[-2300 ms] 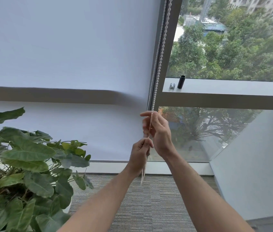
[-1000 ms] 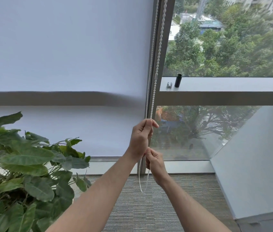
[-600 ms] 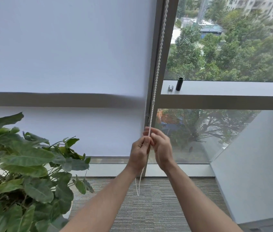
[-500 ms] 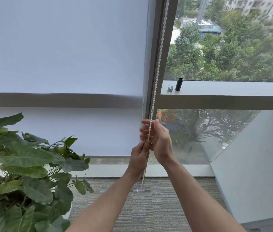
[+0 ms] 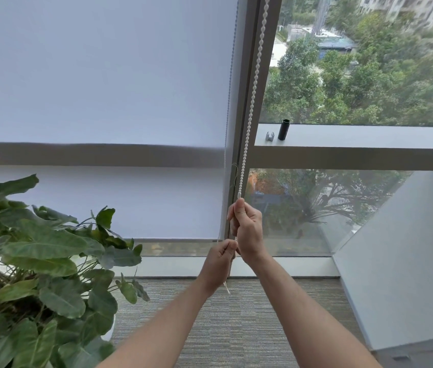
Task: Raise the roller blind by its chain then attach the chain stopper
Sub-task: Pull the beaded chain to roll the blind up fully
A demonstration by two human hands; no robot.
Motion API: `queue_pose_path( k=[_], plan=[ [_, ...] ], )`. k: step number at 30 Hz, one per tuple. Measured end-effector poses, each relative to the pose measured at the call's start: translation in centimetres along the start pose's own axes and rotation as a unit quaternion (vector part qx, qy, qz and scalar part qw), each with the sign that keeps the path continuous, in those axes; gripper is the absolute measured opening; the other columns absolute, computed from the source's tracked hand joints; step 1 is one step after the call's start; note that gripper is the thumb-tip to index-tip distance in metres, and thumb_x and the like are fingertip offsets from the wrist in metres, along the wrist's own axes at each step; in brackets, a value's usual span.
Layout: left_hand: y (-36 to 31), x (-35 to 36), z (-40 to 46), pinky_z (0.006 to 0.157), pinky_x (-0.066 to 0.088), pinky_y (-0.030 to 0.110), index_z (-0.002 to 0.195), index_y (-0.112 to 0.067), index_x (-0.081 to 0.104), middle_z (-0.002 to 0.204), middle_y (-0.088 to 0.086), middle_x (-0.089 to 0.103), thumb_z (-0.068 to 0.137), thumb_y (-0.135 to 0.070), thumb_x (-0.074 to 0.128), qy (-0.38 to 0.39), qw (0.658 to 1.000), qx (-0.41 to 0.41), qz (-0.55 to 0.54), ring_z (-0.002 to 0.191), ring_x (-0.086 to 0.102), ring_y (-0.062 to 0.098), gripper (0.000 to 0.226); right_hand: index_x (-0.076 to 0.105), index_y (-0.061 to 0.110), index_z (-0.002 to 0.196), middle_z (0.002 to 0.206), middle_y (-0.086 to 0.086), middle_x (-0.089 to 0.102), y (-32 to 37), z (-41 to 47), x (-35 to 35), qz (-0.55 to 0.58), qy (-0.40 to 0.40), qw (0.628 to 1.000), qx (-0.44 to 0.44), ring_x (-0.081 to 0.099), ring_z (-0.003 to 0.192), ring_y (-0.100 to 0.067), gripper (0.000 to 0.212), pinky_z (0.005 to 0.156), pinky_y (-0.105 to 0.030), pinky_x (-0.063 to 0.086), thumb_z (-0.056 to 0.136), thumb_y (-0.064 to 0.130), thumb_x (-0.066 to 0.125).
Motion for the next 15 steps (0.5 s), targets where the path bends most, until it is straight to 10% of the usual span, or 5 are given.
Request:
queue_pose_path(
  k=[10, 15],
  plan=[
    [-1.8, -3.2, 1.3, 0.106, 0.044, 0.039, 0.118, -0.017, 0.064, 0.13, 0.009, 0.06, 0.082, -0.025, 0.048, -0.015, 0.997, -0.024, -0.065, 0.12, 0.059, 0.019, 0.04, 0.05, 0.011, 0.063, 0.042, 0.007, 0.033, -1.8, -0.7, -1.3, 0.014, -0.006, 1.0, 0.011, 0.025, 0.036, -0.005, 0.046, 0.037, -0.018, 0.022, 0.105, 0.023, 0.037],
    [-8.7, -2.5, 2.4, 0.104, 0.047, 0.043, 0.111, -0.015, 0.067, 0.112, 0.012, 0.068, 0.091, -0.028, 0.048, -0.023, 0.991, 0.082, -0.107, 0.109, 0.063, 0.023, 0.03, 0.048, 0.02, 0.056, 0.043, 0.009, 0.034, -2.1, -0.9, -1.1, 0.025, -0.011, 0.999, 0.021, 0.025, 0.035, -0.005, 0.05, 0.036, -0.019, 0.022, 0.105, 0.02, 0.038]
  ],
)
Point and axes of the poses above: each hand's wrist, its own z-axis towards the middle knuckle, its own x-axis out of the palm, y = z × x, the point moved 6 cm from there along z, towards the middle knuckle
